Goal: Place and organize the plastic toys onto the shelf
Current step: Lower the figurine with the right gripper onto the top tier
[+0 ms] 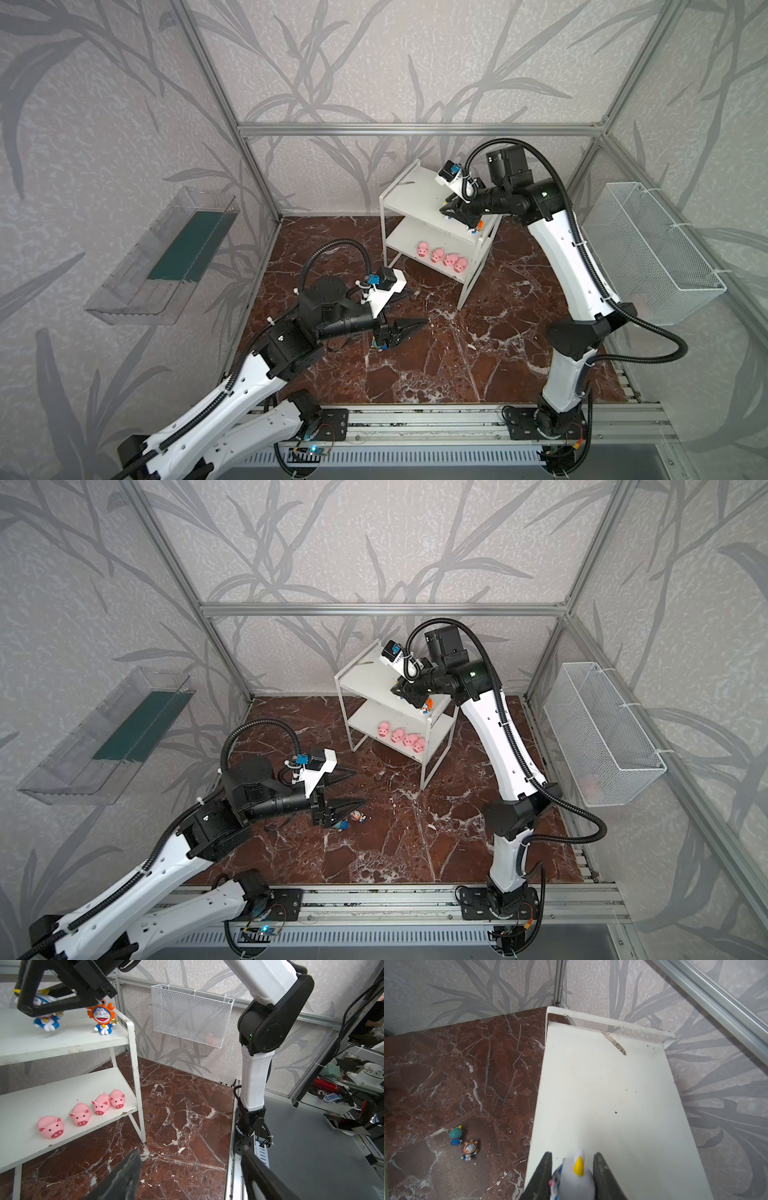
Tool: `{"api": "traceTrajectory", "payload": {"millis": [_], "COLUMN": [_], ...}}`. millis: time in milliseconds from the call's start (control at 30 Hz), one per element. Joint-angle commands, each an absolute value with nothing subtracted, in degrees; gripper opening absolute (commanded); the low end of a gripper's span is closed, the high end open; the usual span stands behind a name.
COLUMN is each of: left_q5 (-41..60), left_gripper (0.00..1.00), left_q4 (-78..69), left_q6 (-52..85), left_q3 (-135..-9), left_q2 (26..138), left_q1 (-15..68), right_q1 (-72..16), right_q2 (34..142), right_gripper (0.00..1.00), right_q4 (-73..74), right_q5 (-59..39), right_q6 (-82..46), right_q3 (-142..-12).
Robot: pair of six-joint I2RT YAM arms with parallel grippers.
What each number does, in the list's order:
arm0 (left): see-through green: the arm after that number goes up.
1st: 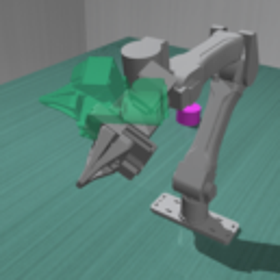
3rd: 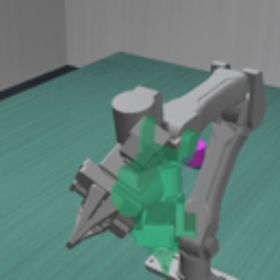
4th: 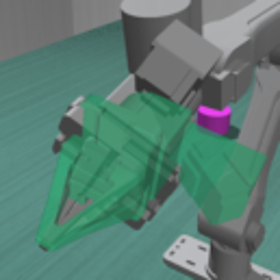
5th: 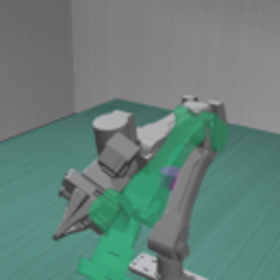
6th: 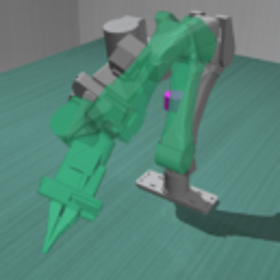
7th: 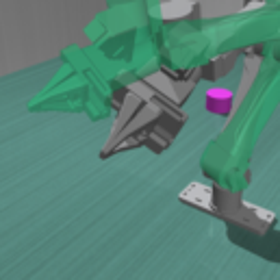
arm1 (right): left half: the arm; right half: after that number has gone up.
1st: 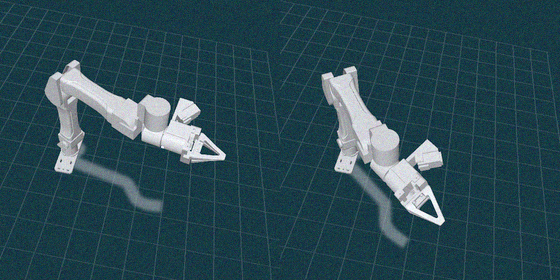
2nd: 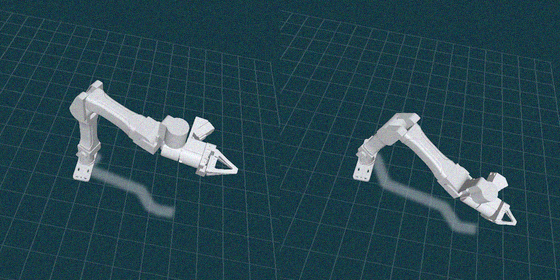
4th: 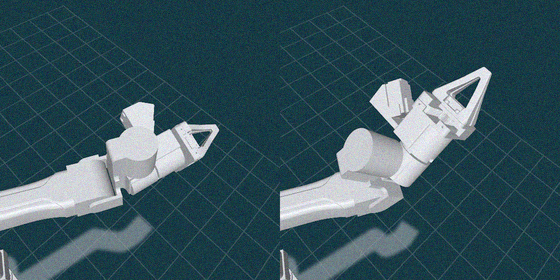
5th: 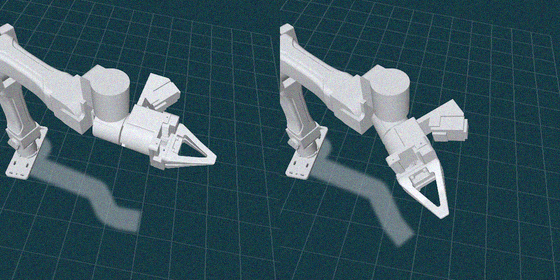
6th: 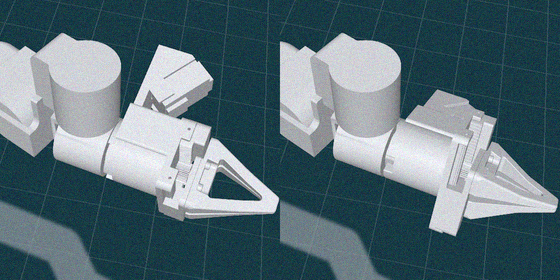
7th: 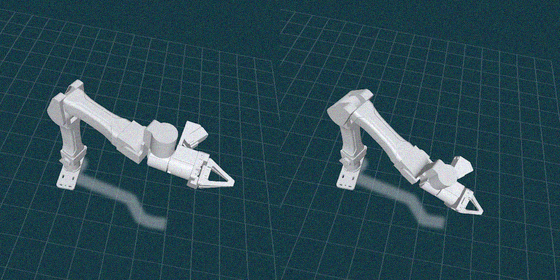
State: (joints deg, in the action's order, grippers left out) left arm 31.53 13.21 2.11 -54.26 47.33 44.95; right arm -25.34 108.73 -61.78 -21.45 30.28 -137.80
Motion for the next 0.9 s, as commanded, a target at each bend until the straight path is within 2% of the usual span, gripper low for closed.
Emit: {"api": "traceTrajectory", "payload": {"millis": [0,867], "left_q5": [31.46,31.51], "left_gripper": [0.77,0.78], "left_q4": [11.69,11.19], "left_q6": [1.26,1.14], "left_q3": [-53.61,-53.45], "left_q2": [47.11,47.46], "left_q1": [45.0,45.04], "right_q1": [-25.09,-24.7], "right_q2": [109.33,110.86], "right_gripper": [0.32,0.38], "right_q4": [-63.88,-64.02], "right_q5": [-23.13,-23.47], "right_q6": [31.33,31.64], "right_q3": [-139.13,-138.61]}}
